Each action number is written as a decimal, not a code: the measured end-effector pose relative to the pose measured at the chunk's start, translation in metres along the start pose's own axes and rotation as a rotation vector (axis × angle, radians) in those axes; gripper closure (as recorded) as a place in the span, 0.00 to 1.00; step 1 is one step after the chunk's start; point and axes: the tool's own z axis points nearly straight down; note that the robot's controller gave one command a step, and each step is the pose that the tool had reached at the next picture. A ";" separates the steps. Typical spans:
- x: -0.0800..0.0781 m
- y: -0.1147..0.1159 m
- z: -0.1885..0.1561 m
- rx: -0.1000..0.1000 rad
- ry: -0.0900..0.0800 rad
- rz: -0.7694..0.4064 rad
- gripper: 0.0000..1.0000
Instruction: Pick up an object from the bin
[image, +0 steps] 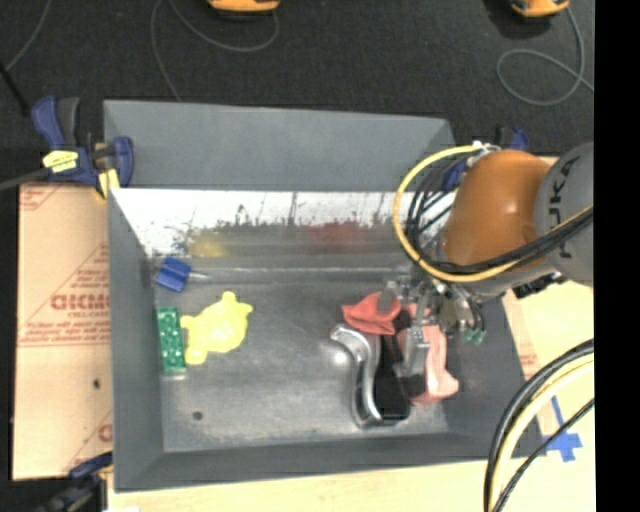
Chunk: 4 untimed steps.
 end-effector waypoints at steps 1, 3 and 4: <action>-0.002 0.000 -0.005 0.001 -0.008 -0.002 0.00; -0.065 -0.007 0.064 0.004 -0.014 -0.083 0.00; -0.072 -0.011 0.045 0.002 -0.021 -0.003 0.00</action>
Offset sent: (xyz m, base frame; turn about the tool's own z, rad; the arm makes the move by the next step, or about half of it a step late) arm 0.0630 -0.0072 -0.0845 -0.0951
